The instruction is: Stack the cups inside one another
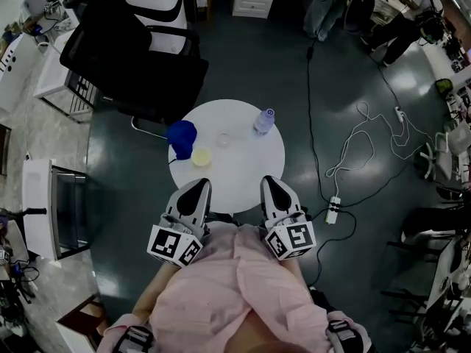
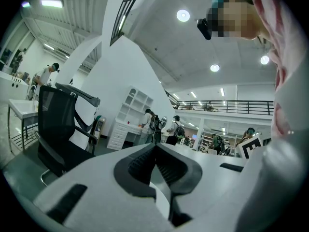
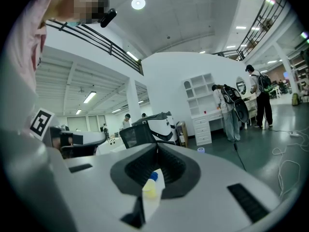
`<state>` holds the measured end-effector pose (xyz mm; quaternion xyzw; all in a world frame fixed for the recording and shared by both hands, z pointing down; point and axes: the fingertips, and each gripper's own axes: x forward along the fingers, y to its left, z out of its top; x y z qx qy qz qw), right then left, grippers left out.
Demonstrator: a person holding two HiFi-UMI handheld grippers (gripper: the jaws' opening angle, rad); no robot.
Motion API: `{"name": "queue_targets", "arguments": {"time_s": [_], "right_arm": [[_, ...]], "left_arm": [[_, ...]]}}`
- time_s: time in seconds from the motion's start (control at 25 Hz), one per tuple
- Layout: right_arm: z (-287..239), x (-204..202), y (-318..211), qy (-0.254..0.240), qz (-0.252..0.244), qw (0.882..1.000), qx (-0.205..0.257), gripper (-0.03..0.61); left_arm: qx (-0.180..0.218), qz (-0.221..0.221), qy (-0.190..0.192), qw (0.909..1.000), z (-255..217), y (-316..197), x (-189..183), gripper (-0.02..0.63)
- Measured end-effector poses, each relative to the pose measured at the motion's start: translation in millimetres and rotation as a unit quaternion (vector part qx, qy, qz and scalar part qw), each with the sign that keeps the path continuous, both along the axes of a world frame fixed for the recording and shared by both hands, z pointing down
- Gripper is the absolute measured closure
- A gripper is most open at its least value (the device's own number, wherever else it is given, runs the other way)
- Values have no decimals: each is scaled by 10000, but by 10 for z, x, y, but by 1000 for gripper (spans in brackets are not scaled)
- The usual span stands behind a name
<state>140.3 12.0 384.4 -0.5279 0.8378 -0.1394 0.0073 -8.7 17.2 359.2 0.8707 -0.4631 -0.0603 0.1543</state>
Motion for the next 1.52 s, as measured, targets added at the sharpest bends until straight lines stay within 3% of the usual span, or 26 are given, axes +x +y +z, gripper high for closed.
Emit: {"name": "queue_targets", "arguments": {"time_s": [0.52,0.84,1.12,1.52], "right_arm": [[17,-85,-60,6,-190,9998,-80,548],[83,-189,-256,278,-320,9988,-230,548],[357,-511,-567,567,-703,9932,-741,545],[849,-969,-996,833,-1006,9810,-1436,543]], "left_arm": [[-135,-164,16,9998,57,5,-80,595],[-366,-445,46,9983,134,29,-281,595],[-588,-592,222,9963,170,-165,-516,595],[-553,-472,200,9972,38,-474,-712,595]]}}
